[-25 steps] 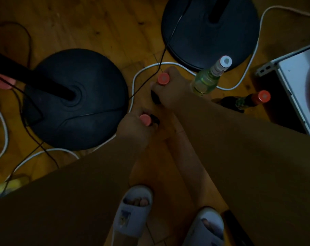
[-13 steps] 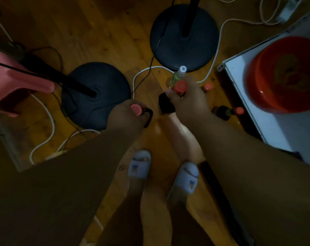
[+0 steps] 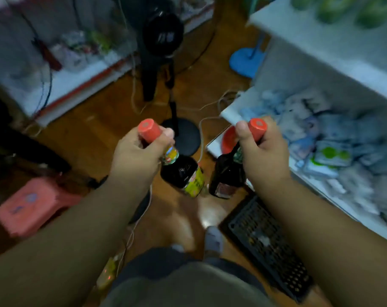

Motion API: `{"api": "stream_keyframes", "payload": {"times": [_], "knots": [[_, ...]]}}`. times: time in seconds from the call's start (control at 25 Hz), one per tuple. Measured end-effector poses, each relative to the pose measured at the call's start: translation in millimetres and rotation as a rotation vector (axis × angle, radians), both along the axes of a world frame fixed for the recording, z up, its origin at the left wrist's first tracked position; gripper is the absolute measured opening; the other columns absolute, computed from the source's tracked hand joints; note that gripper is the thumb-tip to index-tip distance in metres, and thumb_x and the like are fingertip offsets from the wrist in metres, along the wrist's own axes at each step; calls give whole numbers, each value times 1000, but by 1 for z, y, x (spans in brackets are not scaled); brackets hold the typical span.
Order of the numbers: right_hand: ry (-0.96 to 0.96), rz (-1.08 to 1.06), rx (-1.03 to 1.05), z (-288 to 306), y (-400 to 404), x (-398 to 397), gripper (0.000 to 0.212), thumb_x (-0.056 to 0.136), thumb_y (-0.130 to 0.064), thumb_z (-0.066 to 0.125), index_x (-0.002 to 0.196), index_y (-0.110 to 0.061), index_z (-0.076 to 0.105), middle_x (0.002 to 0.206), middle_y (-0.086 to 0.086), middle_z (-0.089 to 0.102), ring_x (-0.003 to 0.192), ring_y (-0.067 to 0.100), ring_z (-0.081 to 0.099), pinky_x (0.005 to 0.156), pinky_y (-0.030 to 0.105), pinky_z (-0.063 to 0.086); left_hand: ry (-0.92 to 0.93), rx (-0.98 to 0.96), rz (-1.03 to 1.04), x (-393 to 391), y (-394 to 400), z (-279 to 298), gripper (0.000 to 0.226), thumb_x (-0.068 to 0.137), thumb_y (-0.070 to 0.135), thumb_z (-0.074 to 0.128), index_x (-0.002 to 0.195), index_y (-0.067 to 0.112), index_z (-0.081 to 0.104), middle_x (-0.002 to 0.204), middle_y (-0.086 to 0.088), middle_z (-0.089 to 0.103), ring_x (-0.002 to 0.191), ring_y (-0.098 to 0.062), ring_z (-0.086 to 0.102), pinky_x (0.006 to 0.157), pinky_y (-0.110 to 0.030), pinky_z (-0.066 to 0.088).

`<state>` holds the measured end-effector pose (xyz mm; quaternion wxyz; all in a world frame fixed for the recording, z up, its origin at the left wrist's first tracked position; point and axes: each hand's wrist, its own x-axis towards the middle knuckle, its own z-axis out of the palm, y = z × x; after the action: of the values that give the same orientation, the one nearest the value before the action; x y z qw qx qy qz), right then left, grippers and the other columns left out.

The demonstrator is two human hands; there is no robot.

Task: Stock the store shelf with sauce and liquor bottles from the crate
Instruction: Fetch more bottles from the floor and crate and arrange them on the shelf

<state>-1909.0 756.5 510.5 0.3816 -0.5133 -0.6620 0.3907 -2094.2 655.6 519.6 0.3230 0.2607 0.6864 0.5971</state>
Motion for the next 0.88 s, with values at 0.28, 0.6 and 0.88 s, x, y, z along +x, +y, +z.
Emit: {"api": "stream_keyframes", "payload": {"times": [0.28, 0.6, 0.88], "knots": [[367, -482, 45, 91, -57, 57, 42, 90, -38, 63, 52, -21, 55, 45, 9, 55, 45, 30, 55, 55, 36, 47, -105, 176, -440, 69, 16, 89, 27, 83, 24, 66, 59, 26, 54, 50, -3, 48, 50, -24, 50, 60, -39, 45], [383, -636, 127, 142, -160, 183, 27, 81, -17, 63, 65, -1, 48, 46, 20, 50, 40, 28, 50, 49, 39, 49, -9, 303, -888, 200, -27, 141, 32, 76, 22, 63, 49, 14, 47, 47, -13, 46, 48, -27, 49, 55, -41, 43], [376, -889, 229, 169, -280, 390, 47, 87, -35, 71, 77, 4, 48, 56, 16, 54, 48, 28, 57, 54, 35, 51, -49, 426, -1190, 416, -94, 164, 27, 72, 24, 63, 51, 16, 48, 44, -9, 44, 45, -26, 47, 57, -49, 45]]}}
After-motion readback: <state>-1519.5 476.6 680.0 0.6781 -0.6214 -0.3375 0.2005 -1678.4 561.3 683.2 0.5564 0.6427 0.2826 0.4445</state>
